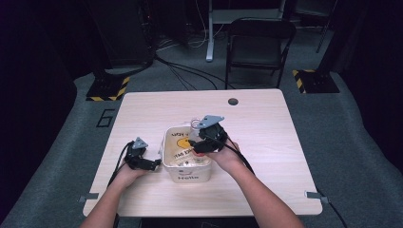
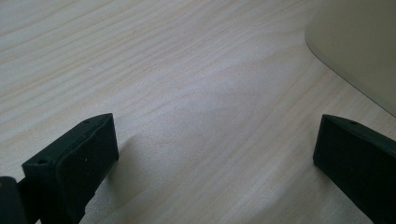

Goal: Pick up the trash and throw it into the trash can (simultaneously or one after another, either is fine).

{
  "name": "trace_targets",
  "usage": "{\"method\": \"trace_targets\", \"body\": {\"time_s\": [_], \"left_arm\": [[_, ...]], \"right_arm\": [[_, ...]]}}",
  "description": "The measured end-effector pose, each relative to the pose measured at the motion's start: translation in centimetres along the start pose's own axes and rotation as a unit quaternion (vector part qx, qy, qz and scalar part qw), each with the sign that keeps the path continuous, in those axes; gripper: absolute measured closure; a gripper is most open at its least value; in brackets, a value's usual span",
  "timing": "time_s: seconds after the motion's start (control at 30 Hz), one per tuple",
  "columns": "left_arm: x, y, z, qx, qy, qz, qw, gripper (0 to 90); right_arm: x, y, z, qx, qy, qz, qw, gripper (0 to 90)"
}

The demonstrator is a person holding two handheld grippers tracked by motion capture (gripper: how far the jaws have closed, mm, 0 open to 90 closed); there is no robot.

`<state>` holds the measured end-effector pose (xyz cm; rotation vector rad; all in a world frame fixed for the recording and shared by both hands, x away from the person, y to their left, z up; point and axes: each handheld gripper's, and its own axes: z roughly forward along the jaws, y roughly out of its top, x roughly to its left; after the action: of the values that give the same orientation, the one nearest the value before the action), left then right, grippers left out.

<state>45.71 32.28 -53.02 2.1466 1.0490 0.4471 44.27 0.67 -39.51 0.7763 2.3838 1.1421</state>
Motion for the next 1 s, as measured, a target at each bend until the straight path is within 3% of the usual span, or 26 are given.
{"method": "trace_targets", "body": {"time_s": [0.1,0.33,0.53,0.73,1.0], "left_arm": [[0.0,0.0,0.0,0.0,0.0,0.0,1.0,0.0],[0.0,0.0,0.0,0.0,0.0,0.0,1.0,0.0],[0.0,0.0,0.0,0.0,0.0,0.0,1.0,0.0],[0.0,0.0,0.0,0.0,0.0,0.0,1.0,0.0],[0.0,0.0,0.0,0.0,0.0,0.0,1.0,0.0]], "right_arm": [[0.2,-0.3,0.5,0.014,0.0,0.004,0.9999,26.4],[0.1,-0.4,0.5,0.01,-0.004,0.001,0.9999,25.6],[0.3,-0.3,0.2,0.01,0.003,0.018,0.9998,14.3],[0.3,-0.1,-0.6,0.001,0.01,0.035,0.9994,11.2],[-0.5,0.0,-1.6,-0.018,0.001,0.044,0.9989,8.5]]}}
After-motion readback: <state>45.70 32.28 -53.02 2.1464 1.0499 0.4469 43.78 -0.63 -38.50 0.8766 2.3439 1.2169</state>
